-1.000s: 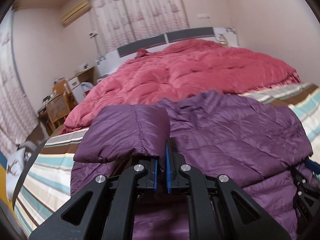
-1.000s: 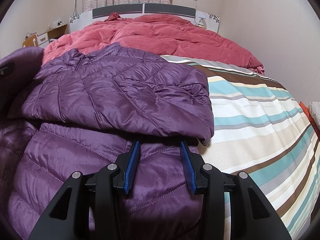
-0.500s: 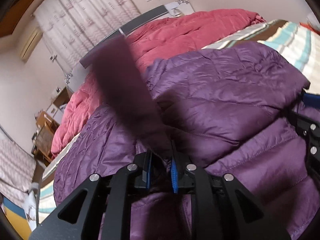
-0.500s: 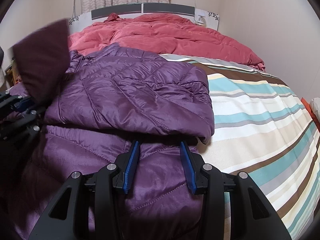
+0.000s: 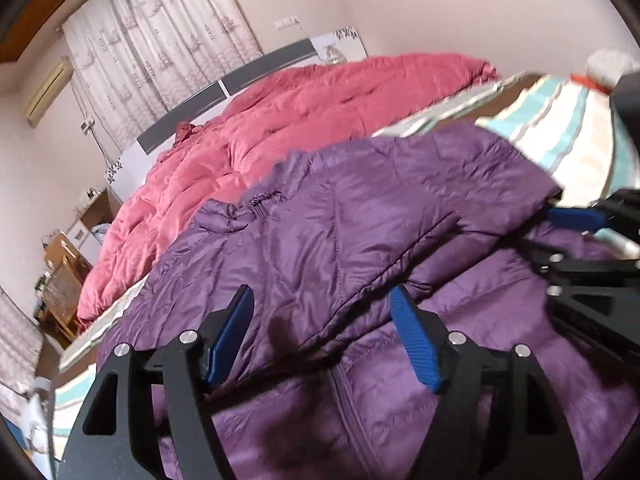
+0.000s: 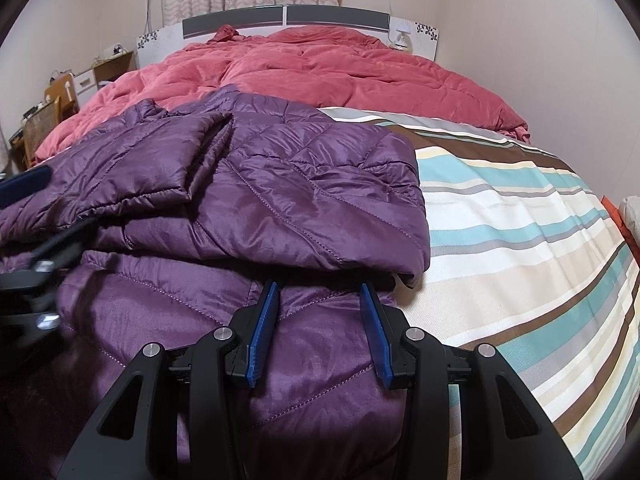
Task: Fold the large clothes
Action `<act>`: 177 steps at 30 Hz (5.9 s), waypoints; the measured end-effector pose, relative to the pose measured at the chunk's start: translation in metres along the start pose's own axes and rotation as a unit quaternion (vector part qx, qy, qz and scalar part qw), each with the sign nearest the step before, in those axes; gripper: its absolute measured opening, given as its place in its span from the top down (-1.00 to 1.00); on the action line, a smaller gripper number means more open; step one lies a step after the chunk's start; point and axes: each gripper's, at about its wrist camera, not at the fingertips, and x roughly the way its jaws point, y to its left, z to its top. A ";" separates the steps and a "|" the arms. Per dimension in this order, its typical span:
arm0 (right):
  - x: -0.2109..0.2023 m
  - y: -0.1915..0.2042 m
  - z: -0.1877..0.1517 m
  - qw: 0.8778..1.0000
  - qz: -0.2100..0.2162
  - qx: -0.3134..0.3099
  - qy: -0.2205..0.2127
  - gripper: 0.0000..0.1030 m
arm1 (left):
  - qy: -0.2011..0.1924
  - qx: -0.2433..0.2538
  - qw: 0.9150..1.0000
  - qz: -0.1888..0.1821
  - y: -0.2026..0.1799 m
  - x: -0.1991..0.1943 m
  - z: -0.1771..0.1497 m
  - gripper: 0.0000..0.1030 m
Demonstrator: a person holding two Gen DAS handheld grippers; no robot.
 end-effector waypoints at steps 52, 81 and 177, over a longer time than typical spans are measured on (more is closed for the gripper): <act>0.039 0.080 0.068 0.996 0.088 -0.032 0.008 0.06 | 0.115 -0.320 0.936 0.086 0.191 0.044 -0.121 -0.66; 0.024 0.062 0.066 0.991 0.131 0.003 0.007 -0.09 | 0.121 -0.315 0.938 0.075 0.194 0.059 -0.104 -0.96; -0.109 -0.101 -0.111 0.974 0.197 0.014 0.108 0.04 | 0.125 -0.288 0.949 -0.030 0.149 -0.115 -0.243 -0.48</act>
